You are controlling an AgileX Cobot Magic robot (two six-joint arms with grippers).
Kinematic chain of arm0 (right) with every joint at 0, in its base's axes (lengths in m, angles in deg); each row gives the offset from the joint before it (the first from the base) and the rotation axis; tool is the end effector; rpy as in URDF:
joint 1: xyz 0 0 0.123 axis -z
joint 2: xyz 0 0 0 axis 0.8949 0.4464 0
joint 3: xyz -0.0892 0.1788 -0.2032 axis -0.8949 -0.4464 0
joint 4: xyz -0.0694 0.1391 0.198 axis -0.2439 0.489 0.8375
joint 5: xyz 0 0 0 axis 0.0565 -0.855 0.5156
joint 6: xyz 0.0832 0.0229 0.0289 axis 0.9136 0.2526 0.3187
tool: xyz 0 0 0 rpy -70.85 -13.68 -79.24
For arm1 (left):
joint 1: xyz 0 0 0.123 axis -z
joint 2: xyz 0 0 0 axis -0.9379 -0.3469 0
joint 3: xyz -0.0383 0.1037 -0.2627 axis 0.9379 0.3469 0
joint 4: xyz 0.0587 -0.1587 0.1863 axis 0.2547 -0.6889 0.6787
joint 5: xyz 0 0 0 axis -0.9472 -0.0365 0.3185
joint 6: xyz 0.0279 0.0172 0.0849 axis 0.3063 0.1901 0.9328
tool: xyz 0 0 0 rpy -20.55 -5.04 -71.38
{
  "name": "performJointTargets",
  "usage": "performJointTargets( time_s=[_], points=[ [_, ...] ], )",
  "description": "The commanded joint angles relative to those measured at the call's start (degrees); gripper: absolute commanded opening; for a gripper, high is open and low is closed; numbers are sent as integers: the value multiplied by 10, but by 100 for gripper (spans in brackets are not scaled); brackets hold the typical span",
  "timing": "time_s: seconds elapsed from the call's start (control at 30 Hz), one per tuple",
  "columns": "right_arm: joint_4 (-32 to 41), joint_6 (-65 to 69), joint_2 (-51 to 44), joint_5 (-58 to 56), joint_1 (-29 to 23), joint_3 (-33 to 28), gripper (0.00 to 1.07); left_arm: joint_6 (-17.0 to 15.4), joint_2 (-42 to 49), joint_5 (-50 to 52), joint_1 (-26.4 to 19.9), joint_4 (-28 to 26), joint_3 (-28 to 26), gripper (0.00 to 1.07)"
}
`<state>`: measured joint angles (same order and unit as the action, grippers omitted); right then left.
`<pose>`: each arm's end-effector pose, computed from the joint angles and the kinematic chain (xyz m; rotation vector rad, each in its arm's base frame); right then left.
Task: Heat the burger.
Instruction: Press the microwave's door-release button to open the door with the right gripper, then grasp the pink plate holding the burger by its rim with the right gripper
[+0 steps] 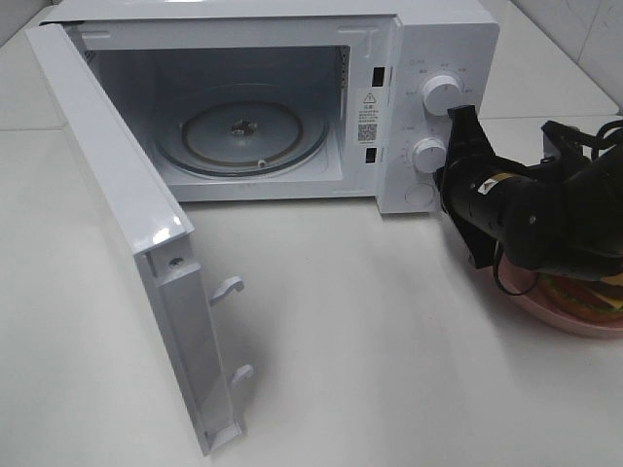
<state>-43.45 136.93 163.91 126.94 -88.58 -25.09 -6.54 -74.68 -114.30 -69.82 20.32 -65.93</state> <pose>0.3184 0.1157 0.1205 1.2234 1.6592 0.9169 -0.0053 -0.0073 0.2792 0.1296 2.0131 -0.0299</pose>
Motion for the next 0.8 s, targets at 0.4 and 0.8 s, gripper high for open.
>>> performJointTargets(
  time_s=[0.4,0.8],
  points=[
    [-149,-113,-63,49,3,-57,1,0,12,3,-1,-2,1,0],
    [-355,-464,-69,62,3,-60,3,0,12,3,-1,-2,1,0]
  ],
)
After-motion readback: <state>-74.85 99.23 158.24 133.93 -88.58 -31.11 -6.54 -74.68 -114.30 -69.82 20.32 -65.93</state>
